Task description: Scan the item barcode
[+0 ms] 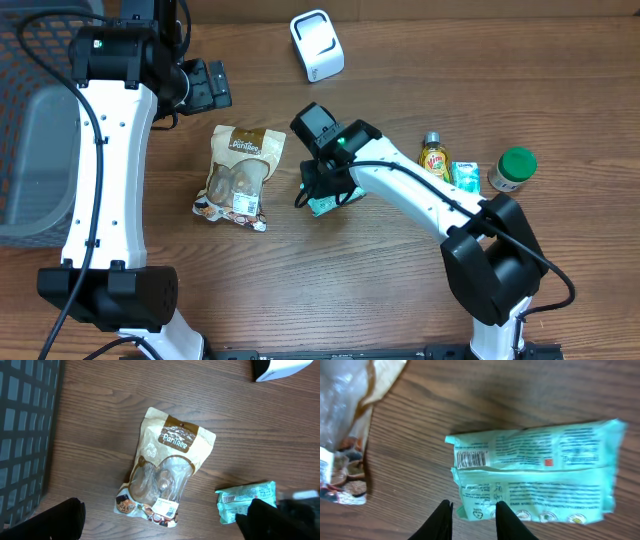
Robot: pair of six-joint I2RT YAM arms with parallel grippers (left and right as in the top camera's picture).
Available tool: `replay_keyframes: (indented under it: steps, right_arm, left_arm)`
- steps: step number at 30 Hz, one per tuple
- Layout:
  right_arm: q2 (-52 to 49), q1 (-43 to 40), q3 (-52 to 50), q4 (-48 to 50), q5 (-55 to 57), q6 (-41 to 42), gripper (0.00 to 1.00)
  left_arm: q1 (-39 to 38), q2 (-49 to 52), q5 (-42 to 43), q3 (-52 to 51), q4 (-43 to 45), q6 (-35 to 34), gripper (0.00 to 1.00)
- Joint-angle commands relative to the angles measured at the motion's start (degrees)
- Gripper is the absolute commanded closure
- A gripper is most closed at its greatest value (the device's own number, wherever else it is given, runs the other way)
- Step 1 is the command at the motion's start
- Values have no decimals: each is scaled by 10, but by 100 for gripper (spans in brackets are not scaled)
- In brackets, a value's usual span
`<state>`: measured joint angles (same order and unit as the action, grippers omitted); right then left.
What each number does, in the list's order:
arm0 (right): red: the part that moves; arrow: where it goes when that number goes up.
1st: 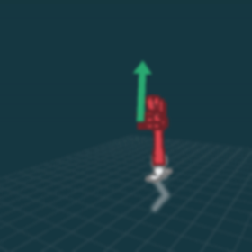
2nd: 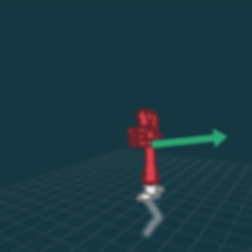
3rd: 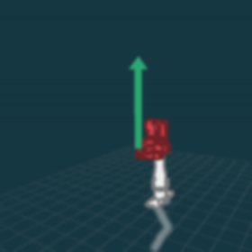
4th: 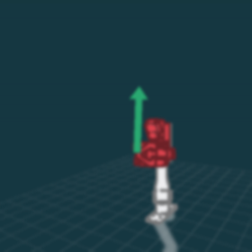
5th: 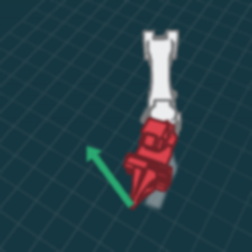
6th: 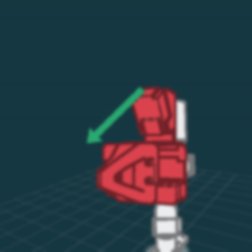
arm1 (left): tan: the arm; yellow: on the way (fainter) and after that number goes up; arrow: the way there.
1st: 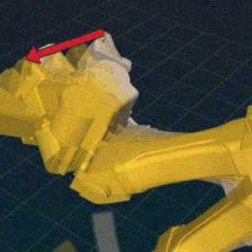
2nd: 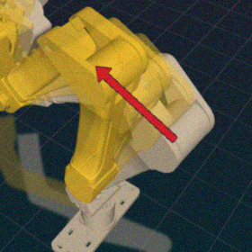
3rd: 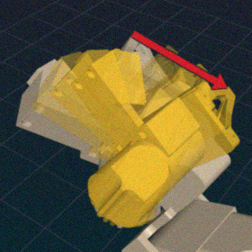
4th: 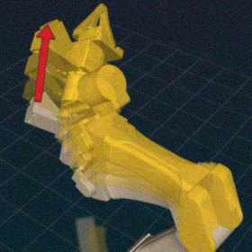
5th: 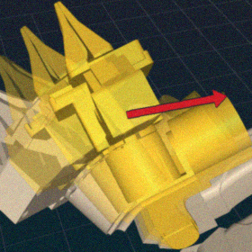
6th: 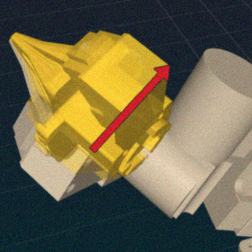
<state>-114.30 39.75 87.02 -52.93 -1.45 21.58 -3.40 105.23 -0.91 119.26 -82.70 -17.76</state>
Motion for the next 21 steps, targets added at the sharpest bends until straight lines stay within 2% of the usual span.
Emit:
replay_keyframes:
  steps: [1,9,16,21]
  right_arm:
    - [-11,-2,-31,17,-12,16,76]
    - [-11,-1,-95,61,-12,39,77]
    - [-11,-1,-61,39,-12,37,76]
    - [-7,-2,22,-36,-8,2,63]
  left_arm:
    - [-4,1,3,9,2,6,0]
    - [-4,1,3,9,2,6,0]
    - [-4,1,3,9,2,6,1]
    - [-4,1,3,9,2,6,0]
